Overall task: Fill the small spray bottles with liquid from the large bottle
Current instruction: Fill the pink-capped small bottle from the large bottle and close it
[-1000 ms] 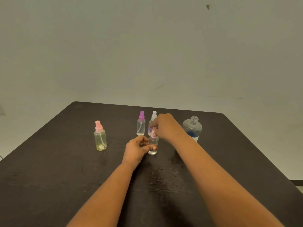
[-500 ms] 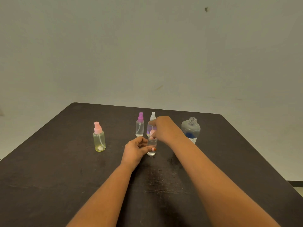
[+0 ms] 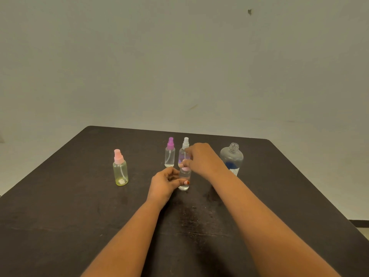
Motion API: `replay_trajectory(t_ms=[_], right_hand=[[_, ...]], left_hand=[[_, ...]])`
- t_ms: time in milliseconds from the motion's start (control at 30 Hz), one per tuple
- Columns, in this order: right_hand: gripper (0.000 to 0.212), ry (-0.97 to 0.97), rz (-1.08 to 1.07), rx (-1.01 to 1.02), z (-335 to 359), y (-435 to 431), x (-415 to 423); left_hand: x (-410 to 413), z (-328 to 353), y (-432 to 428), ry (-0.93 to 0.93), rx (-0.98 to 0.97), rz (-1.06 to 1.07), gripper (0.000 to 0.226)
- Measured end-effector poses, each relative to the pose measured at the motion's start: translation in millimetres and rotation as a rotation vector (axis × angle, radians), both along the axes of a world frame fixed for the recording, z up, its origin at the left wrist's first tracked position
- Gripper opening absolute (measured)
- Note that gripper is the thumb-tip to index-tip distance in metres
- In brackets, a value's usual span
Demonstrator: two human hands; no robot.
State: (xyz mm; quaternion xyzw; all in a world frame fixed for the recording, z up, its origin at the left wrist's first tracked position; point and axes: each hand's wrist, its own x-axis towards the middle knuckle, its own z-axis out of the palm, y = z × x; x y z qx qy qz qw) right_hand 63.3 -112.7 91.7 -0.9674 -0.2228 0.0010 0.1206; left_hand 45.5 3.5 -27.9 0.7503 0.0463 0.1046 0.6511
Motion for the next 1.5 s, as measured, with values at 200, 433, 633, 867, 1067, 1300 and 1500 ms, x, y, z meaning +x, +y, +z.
replay_trajectory(t_ms=[200,433,633,867,1067,1300,1500], right_hand=[[0.027,-0.042,0.064,-0.035,-1.6,-3.4,-5.5],[0.013,0.015,-0.018,0.033,-0.1,-3.0,0.0],[0.038,-0.012,0.099,0.01,-8.2,-5.0,-6.9],[0.022,-0.086,-0.001,0.018,-18.0,-1.0,-2.6],[0.026,-0.033,-0.012,0.059,-16.2,-1.4,-1.6],[0.032,-0.05,-0.007,0.171,-24.7,-2.4,-4.0],[0.03,-0.119,-0.126,0.297,-38.2,3.8,-8.3]], left_hand=[[-1.0,0.2,-0.5,0.008,-0.013,-0.004,0.021],[-2.0,0.3,-0.5,0.003,-0.019,-0.007,0.023],[-3.4,1.5,-1.7,-0.002,-0.024,0.004,0.021],[-3.3,2.3,-2.1,-0.008,-0.011,-0.003,0.022],[-4.6,3.0,-2.0,-0.002,-0.022,-0.003,0.021],[-4.9,2.5,-1.8,-0.005,-0.01,0.001,0.022],[-5.2,5.3,-2.9,0.001,-0.002,0.007,0.02]])
